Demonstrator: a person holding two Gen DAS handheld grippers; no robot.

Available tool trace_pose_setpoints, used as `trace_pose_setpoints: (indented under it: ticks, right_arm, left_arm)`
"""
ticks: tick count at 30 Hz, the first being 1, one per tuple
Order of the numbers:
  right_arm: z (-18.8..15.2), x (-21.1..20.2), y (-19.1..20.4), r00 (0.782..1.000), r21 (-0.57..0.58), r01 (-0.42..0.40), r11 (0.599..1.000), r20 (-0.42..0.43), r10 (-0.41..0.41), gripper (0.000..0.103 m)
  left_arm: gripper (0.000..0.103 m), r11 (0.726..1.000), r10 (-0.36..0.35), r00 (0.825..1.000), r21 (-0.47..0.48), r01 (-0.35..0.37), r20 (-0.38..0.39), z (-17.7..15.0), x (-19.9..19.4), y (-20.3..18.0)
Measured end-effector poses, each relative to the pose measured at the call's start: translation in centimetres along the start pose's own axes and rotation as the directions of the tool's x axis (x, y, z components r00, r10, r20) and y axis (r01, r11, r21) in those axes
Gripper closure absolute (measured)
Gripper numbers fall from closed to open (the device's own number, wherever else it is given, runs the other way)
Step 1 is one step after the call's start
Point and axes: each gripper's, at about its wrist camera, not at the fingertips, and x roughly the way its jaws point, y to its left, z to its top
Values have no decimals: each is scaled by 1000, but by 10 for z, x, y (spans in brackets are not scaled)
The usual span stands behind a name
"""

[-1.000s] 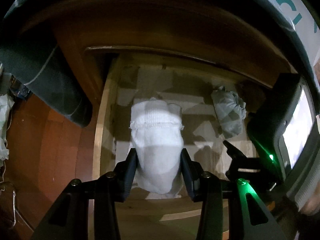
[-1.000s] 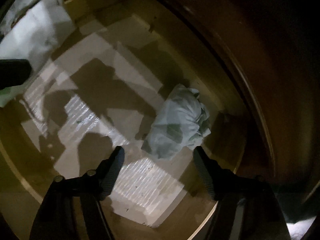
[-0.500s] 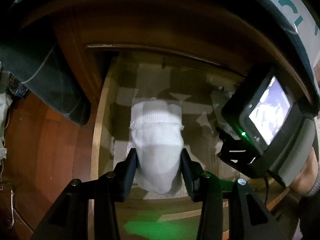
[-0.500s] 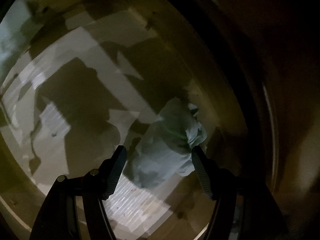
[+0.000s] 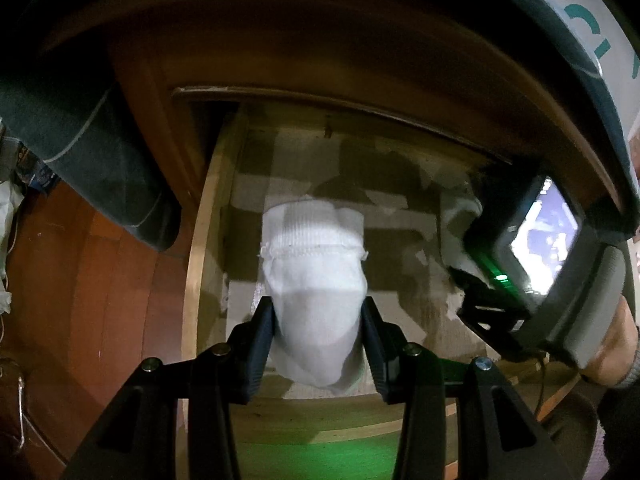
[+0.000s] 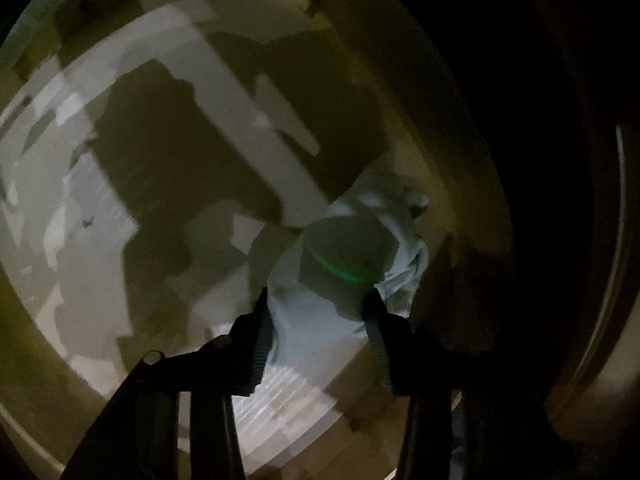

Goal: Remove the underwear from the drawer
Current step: 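Grasp the pale grey-blue crumpled fabric with the right tool while the left tool holds the white sock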

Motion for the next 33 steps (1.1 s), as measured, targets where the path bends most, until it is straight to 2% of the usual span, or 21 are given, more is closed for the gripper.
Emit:
trace_pose_setpoints:
  ticks: [3,7,10,12,14,16,17,23,33]
  right_arm:
    - [-12,-6,-7,992,50,-123,991,-9,124,65]
    - [-26,-10,-10,960,85,-276,957,-33,279,66]
    - [-33,-16,-13,943,131,-325,937,-35,332,65]
    - [-36,-19,-14,947,142,-311,940,-38,319,61]
    - [-35,-29,-10,947,152,-309,939,-41,318,45]
    - [-39,-34,-9,959,152,-272,950,-34,280,37]
    - [-39,-47,1,961,149,-266,952,-32,274,35]
    - [-36,-59,16,969,134,-242,961,-23,247,21]
    - [2,-51,29,993,73,-107,992,-50,111,20]
  left_arm:
    - [60,1000,-2,1000,-1,2,3,1,-1,-1]
    - [60,1000,-8,1000,-2,8,5,0,0,0]
    - [60,1000,-12,1000,-5,12,7,0,-1,1]
    - [60,1000,-12,1000,-6,12,6,0,-1,1]
    - [60,1000,-10,1000,-5,10,6,0,-1,0]
    - [60,1000,-10,1000,-4,10,6,0,-2,-2]
    - [60,1000,-13,1000,-5,13,9,0,-3,-2]
    - [60,1000,-24,1000,-3,24,13,0,-3,-2]
    - [60,999,-39,999,-6,39,8,1,-4,-1]
